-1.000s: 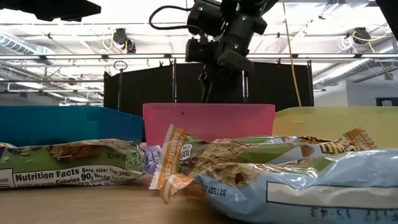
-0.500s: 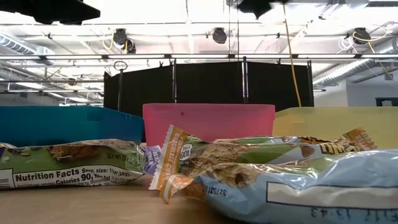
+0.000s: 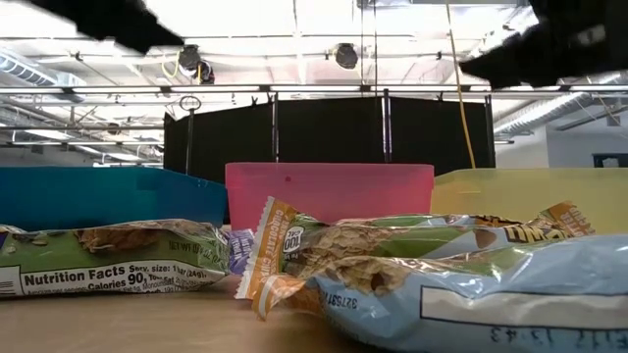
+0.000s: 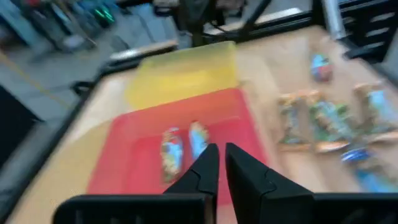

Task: Pick and place Granola Bars by type
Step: Put the blue granola bar into the blue bin

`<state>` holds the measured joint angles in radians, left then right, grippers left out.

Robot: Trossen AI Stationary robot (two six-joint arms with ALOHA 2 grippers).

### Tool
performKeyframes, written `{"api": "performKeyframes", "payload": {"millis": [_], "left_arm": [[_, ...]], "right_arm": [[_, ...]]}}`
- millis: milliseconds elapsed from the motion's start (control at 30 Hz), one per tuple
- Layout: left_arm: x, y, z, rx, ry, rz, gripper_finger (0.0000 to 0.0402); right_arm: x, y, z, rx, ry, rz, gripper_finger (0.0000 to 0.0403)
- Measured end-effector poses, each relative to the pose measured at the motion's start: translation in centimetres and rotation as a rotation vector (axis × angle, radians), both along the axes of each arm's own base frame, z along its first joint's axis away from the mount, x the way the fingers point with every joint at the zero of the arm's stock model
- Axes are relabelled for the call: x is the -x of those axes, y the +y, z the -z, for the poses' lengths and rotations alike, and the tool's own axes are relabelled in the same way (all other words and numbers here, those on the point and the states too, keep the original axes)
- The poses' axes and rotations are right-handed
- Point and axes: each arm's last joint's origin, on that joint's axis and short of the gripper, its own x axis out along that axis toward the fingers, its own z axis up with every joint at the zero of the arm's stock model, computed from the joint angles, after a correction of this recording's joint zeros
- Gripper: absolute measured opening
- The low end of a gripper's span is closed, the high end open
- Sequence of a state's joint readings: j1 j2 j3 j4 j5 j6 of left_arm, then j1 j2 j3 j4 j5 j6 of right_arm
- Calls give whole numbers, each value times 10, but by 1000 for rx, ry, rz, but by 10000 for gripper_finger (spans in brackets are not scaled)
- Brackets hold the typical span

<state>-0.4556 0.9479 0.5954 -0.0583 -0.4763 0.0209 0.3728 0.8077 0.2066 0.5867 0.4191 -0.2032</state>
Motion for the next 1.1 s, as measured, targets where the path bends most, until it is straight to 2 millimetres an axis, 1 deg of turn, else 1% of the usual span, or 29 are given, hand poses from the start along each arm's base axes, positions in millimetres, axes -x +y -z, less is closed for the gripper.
{"api": "performKeyframes", "payload": {"millis": [67,100,200,267,367,433,500,600,667,733,800,867,967,1100], "left_arm": [[-20,-4,-19,30,73,-14,14],[-30,-6,-24,26,127,-31,8],[-60,-17,-29,12,324,-55,12],[-78,-25,-25,27,440,-73,31],[-107,-44,-18,143,540,-92,71],[-123,-60,-9,218,608,-59,102],[-135,-81,0,274,663,-23,133],[-145,-108,11,340,746,-2,175],[-147,-125,25,400,837,3,196],[-148,-139,41,437,913,12,210],[-149,-150,53,439,946,6,219],[-149,-156,63,440,963,-26,224],[-150,-155,79,396,979,-115,225],[-150,-155,88,358,984,-141,225]], "right_arm": [[4,-2,7,40,15,-2,3],[5,-2,6,43,7,-2,3],[7,-3,3,29,-18,-2,1],[7,-3,4,32,-13,-2,1],[8,-3,2,33,-28,-3,1],[8,-3,1,44,-30,-4,1],[9,-4,-1,53,-43,-4,1],[10,-4,-3,50,-57,-4,1],[11,-4,-5,44,-73,-4,1],[12,-4,-6,39,-84,-4,1],[12,-5,-8,27,-104,-3,1],[12,-4,-8,23,-104,-3,1],[11,-4,-7,29,-93,-3,1],[11,-4,-5,1,-77,-3,1]]}}
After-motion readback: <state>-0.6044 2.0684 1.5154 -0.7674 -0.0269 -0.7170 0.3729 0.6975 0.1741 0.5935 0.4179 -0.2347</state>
